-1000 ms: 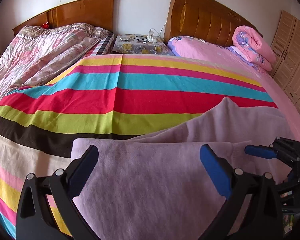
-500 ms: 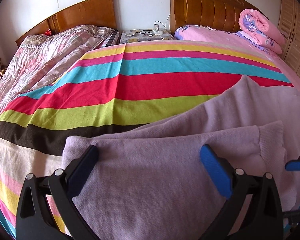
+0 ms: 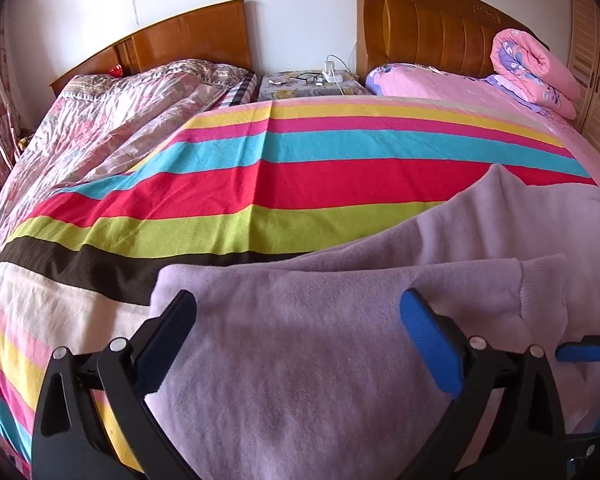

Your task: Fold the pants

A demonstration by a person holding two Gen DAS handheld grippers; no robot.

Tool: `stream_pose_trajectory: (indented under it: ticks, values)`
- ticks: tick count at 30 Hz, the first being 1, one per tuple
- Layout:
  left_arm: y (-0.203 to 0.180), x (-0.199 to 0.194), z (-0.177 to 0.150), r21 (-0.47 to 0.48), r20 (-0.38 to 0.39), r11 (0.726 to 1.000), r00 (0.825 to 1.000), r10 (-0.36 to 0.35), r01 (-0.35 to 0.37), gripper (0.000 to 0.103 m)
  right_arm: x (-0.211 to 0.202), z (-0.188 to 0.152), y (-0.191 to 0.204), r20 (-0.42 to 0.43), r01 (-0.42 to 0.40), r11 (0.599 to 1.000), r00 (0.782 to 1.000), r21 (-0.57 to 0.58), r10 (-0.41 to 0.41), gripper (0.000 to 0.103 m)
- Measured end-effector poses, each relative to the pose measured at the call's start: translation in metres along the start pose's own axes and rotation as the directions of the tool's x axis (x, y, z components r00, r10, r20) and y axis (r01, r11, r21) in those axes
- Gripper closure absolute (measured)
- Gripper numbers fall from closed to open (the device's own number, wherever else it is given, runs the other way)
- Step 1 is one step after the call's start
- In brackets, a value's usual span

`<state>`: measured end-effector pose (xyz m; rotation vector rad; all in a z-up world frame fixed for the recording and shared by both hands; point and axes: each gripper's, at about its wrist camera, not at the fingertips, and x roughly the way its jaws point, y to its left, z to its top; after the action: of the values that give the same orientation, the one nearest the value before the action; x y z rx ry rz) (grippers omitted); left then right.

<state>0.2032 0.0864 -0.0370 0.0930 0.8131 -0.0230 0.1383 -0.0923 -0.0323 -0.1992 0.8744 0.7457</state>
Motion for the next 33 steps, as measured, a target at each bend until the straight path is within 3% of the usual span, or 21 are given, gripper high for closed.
stream_pose_trajectory:
  ticks: [4, 9, 12, 14, 15, 17, 19, 23, 29, 33]
  values:
    - [0.003, -0.062, -0.017, 0.010, 0.105, 1.000, 0.994, -0.025, 0.024, 0.001, -0.009, 0.001, -0.005, -0.016, 0.067, 0.997, 0.998, 0.028, -0.066, 0.036]
    - [0.012, -0.072, -0.059, -0.003, 0.018, 1.000, 1.000, 0.010, -0.010, 0.001, -0.021, 0.007, 0.002, 0.066, 0.041, 0.999, 0.997, 0.012, -0.041, 0.036]
    - [0.022, -0.055, -0.084, -0.055, -0.071, 0.998, 0.997, 0.009, -0.013, 0.001, -0.013, 0.006, 0.011, 0.039, 0.010, 0.999, 0.999, -0.031, -0.009, 0.036]
    - [0.024, -0.052, -0.092, -0.065, -0.057, 0.998, 0.998, 0.011, -0.015, 0.001, 0.000, -0.001, 0.012, -0.024, 0.015, 0.999, 1.000, -0.047, -0.016, 0.033]
    - [0.023, -0.052, -0.092, -0.065, -0.062, 0.998, 0.998, 0.010, -0.014, 0.001, -0.001, -0.003, 0.010, -0.011, 0.003, 0.999, 1.000, -0.035, -0.003, 0.033]
    - [0.023, -0.055, -0.084, -0.051, -0.073, 0.998, 0.997, 0.022, -0.026, 0.001, -0.007, -0.004, 0.003, -0.011, -0.010, 1.000, 1.000, 0.001, 0.010, 0.031]
    - [0.019, -0.068, -0.071, -0.030, -0.030, 0.999, 0.999, 0.024, -0.025, 0.002, -0.020, -0.006, -0.008, 0.010, 0.039, 0.999, 0.999, 0.024, -0.039, 0.031]
    - [-0.008, -0.088, -0.029, 0.053, 0.071, 0.996, 0.995, -0.072, 0.069, 0.001, -0.050, -0.018, -0.053, 0.038, 0.158, 0.977, 0.986, 0.143, -0.165, 0.030]
    - [-0.109, -0.052, 0.028, 0.199, 0.046, 0.955, 0.972, -0.232, 0.219, 0.001, -0.081, -0.045, -0.111, 0.001, 0.305, 0.911, 0.948, 0.276, -0.317, 0.029]
    - [-0.182, -0.015, 0.049, 0.248, -0.032, 0.913, 0.944, -0.327, 0.325, 0.001, -0.108, -0.069, -0.129, 0.002, 0.365, 0.872, 0.922, 0.325, -0.387, 0.028]
